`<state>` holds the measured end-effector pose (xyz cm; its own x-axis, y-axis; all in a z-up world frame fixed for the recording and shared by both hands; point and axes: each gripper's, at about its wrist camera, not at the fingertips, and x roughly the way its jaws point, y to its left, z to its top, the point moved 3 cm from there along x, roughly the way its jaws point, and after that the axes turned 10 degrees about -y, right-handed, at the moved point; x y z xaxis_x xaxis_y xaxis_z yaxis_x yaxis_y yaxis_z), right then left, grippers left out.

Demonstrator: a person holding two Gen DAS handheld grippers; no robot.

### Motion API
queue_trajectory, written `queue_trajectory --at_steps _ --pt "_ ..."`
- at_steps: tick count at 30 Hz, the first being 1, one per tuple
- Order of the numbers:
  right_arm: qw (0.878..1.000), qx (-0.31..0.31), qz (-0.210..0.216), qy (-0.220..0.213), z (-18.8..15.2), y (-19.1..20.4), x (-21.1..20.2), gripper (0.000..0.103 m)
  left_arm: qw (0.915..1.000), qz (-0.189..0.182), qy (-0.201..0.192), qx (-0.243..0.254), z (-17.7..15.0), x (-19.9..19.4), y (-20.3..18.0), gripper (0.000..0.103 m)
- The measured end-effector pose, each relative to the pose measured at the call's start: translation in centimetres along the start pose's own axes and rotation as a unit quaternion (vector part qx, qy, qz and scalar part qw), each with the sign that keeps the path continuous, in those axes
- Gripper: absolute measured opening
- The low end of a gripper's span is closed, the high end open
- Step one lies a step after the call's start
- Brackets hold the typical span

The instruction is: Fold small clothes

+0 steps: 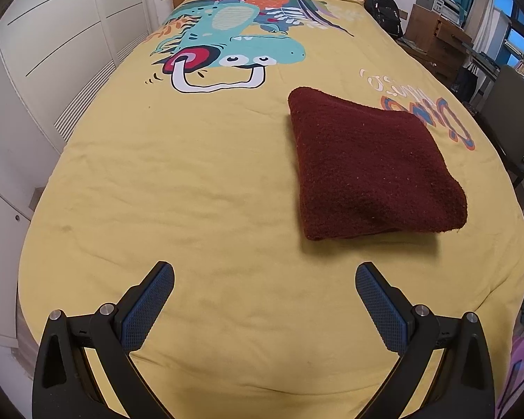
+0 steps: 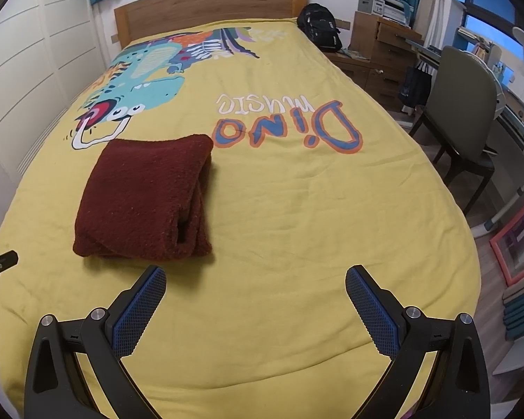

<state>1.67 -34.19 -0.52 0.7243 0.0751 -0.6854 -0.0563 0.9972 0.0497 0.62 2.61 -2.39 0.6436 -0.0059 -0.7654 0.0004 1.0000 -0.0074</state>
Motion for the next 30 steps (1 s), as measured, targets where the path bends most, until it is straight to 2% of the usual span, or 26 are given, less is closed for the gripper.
queue_trajectory --at_steps 30 --pt "1.0 -0.015 0.008 0.004 0.25 0.63 -0.24 0.102 0.9999 0.0 0.006 0.009 -0.12 -0.19 -0.62 0.102"
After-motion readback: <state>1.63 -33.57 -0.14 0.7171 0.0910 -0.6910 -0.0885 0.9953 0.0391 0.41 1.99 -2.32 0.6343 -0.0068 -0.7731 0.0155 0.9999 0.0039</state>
